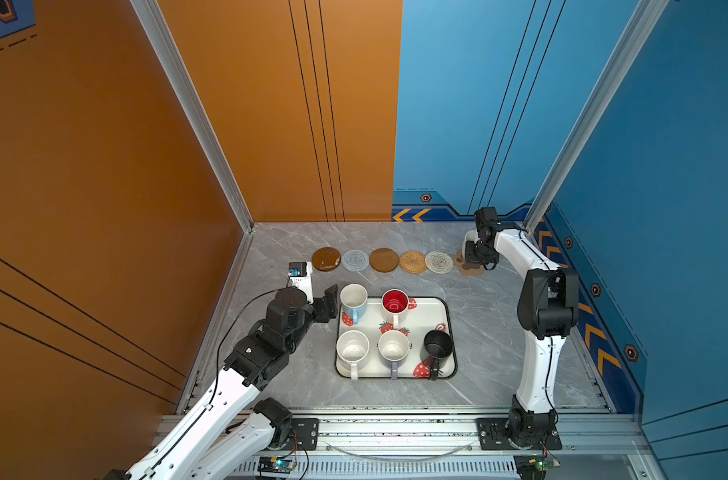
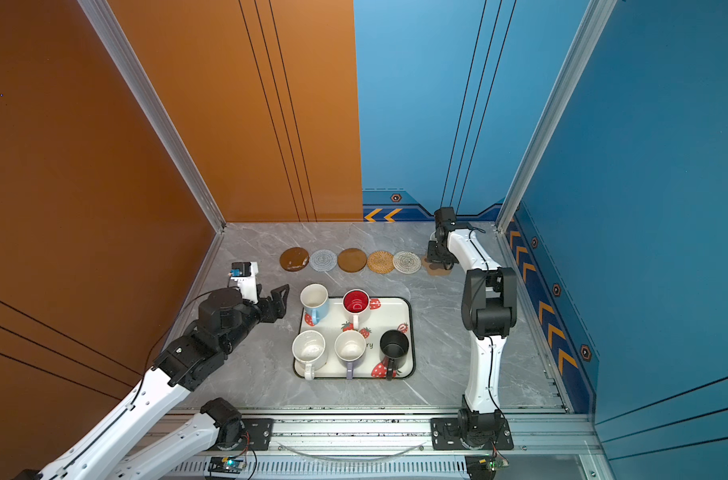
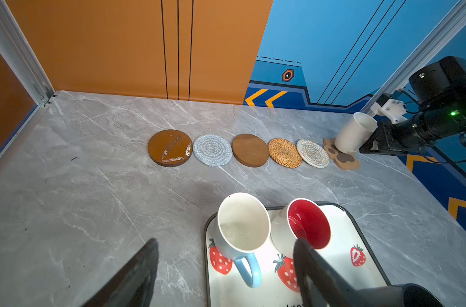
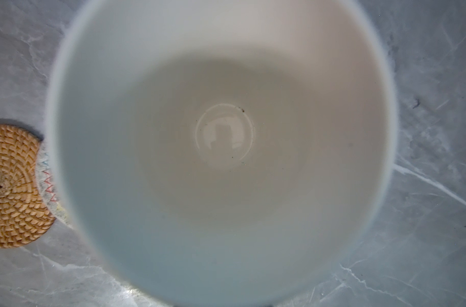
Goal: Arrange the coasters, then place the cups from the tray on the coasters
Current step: 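Carry the white mug over the cork paw-print coaster with the right gripper, then lower the white mug onto the paw-print coaster and open the right gripper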
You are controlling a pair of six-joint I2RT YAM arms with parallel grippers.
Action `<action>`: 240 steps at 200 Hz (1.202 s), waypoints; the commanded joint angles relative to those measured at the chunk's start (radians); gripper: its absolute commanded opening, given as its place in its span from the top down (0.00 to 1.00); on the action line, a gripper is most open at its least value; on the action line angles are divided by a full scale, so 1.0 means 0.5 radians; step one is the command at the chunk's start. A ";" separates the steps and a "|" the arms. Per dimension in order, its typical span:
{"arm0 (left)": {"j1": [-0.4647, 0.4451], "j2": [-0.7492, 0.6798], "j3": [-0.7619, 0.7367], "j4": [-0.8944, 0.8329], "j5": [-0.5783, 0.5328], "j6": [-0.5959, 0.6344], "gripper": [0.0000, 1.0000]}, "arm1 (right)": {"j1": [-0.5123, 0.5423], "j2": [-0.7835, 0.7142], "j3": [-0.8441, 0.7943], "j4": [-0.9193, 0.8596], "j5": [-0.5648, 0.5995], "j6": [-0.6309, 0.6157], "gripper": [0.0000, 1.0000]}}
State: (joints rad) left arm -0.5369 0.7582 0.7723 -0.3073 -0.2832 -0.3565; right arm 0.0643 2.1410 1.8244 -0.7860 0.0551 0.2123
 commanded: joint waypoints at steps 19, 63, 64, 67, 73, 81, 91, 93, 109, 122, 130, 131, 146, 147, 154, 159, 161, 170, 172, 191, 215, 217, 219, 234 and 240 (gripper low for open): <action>0.015 -0.010 0.008 -0.042 0.008 -0.001 0.20 | -0.017 0.028 0.042 -0.001 0.004 -0.023 1.00; 0.016 -0.016 0.011 -0.045 0.008 -0.002 0.20 | -0.018 0.033 0.039 -0.007 0.012 -0.020 1.00; 0.016 -0.016 0.014 -0.045 0.008 -0.002 0.20 | -0.018 0.032 0.039 -0.006 0.012 -0.020 1.00; 0.015 -0.016 0.011 -0.045 0.009 -0.002 0.20 | -0.018 0.032 0.039 -0.006 0.015 -0.019 1.00; 0.015 -0.018 0.011 -0.045 0.008 -0.002 0.20 | -0.018 0.037 0.036 -0.007 0.016 -0.018 1.00; 0.015 -0.021 0.011 -0.048 0.009 -0.002 0.20 | -0.018 0.039 0.036 -0.010 0.013 -0.018 1.00; 0.015 -0.021 0.011 -0.049 0.005 -0.002 0.20 | -0.018 0.043 0.036 -0.014 0.013 -0.019 1.00; 0.014 -0.022 0.014 -0.050 0.006 -0.002 0.20 | -0.018 0.045 0.034 -0.014 0.013 -0.020 1.00; 0.015 -0.025 0.011 -0.050 0.006 -0.004 0.20 | -0.018 0.049 0.025 -0.017 0.010 -0.017 1.00; 0.015 -0.028 0.009 -0.054 0.008 -0.005 0.20 | -0.018 0.051 0.018 -0.016 0.008 -0.011 1.00; 0.015 -0.031 0.012 -0.054 0.005 -0.005 0.20 | -0.018 0.054 0.015 -0.015 0.006 -0.006 1.00; 0.015 -0.031 0.012 -0.056 0.005 -0.005 0.20 | -0.018 0.054 0.015 -0.015 0.006 -0.006 1.00; 0.016 -0.037 0.011 -0.057 0.002 -0.007 0.20 | -0.020 0.059 0.012 -0.015 0.003 0.002 1.00; 0.016 -0.037 0.011 -0.057 0.002 -0.008 0.20 | -0.019 0.059 0.012 -0.015 0.003 0.002 1.00; 0.017 -0.040 0.012 -0.057 0.002 -0.008 0.20 | -0.018 0.059 0.011 -0.017 0.004 0.005 1.00; 0.015 -0.043 0.011 -0.057 0.002 -0.008 0.20 | -0.018 0.057 0.011 -0.016 0.005 0.005 1.00; 0.017 -0.044 0.011 -0.057 0.002 -0.008 0.20 | -0.018 0.059 0.011 -0.016 0.004 0.005 1.00; 0.017 -0.046 0.009 -0.059 0.000 -0.008 0.20 | -0.018 0.059 0.011 -0.019 0.004 0.005 1.00; 0.016 -0.048 0.008 -0.062 -0.001 -0.008 0.20 | -0.018 0.057 0.011 -0.018 0.002 0.005 1.00; 0.015 -0.057 0.009 -0.063 -0.004 -0.008 0.20 | -0.018 0.048 0.005 -0.017 -0.001 -0.001 0.92; 0.011 -0.059 0.011 -0.066 -0.007 -0.008 0.20 | -0.018 0.041 0.004 -0.017 0.000 -0.005 0.80; 0.014 -0.059 0.010 -0.067 -0.007 -0.008 0.20 | -0.018 0.042 0.005 -0.020 0.001 -0.004 0.80; 0.015 -0.059 0.009 -0.067 -0.007 -0.008 0.20 | -0.018 0.042 0.005 -0.016 0.000 -0.004 0.79; 0.015 -0.062 0.006 -0.067 -0.005 -0.008 0.20 | -0.015 0.043 0.002 -0.017 0.000 -0.004 0.74; 0.014 -0.062 0.012 -0.067 -0.004 -0.008 0.20 | -0.017 0.044 0.002 -0.017 -0.001 -0.004 0.72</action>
State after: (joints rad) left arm -0.5369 0.7391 0.7723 -0.3264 -0.2836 -0.3569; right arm 0.0631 2.1593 1.8244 -0.7853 0.0555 0.2092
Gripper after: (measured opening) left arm 0.801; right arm 0.249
